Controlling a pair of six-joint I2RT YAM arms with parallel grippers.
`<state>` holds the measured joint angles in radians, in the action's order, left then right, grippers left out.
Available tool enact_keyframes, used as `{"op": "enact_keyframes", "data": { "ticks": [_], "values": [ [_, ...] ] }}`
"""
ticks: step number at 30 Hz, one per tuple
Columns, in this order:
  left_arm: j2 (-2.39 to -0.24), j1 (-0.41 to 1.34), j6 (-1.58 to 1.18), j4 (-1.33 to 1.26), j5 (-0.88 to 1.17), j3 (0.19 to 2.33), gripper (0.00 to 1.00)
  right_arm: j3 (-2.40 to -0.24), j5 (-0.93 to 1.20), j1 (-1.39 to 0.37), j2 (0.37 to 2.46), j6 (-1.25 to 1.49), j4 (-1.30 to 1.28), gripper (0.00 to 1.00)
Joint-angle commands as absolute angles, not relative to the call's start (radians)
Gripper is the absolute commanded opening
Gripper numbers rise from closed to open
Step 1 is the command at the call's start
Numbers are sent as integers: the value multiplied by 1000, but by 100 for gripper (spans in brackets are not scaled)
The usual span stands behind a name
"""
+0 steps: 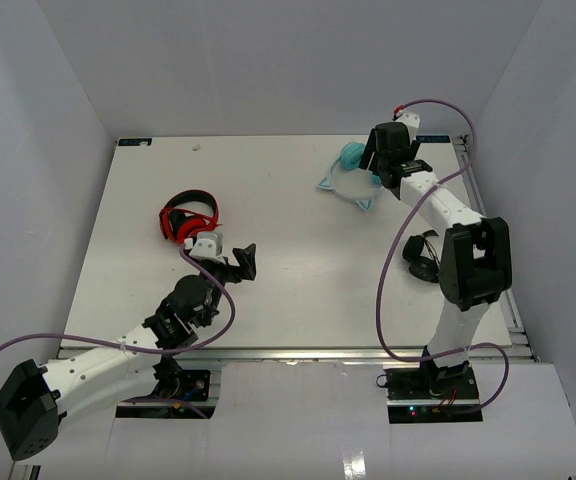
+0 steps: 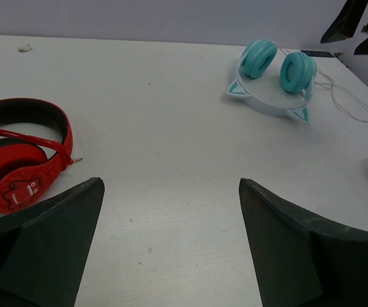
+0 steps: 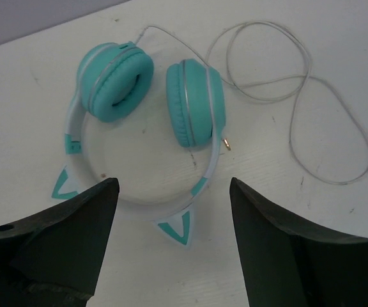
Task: Wrap the headphones
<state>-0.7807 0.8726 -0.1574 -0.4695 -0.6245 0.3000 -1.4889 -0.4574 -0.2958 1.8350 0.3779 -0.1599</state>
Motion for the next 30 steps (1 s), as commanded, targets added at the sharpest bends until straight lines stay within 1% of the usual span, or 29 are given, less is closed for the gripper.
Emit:
{"op": "enact_keyframes", "data": {
  "ticks": [1,2,5,6,13,22,26,30],
  "values": [
    [-776,871,-167,-469,-637,299,98,-1643,-456,-245,1951,315,-199,74],
    [-775,872,-167,-471,-636,297,98,-1671,-459,-241,1975,303,-207,74],
    [-782,871,-170,-470,-634,298,98,-1760,-475,-234,2052,240,-226,85],
    [-786,871,-170,-469,-634,300,98,-1784,-482,-233,2072,229,-229,87],
    [-799,871,-170,-466,-638,304,98,-1911,-463,-220,2210,201,-229,86],
    [-813,873,-174,-456,-642,313,98,-1934,-421,-202,2263,207,-228,85],
    [-827,871,-181,-465,-600,315,98,-1953,-420,-202,2287,215,-227,84],
    [-856,871,-218,-457,-647,333,98,-1976,-419,-202,2315,213,-229,78]
  ]
}}
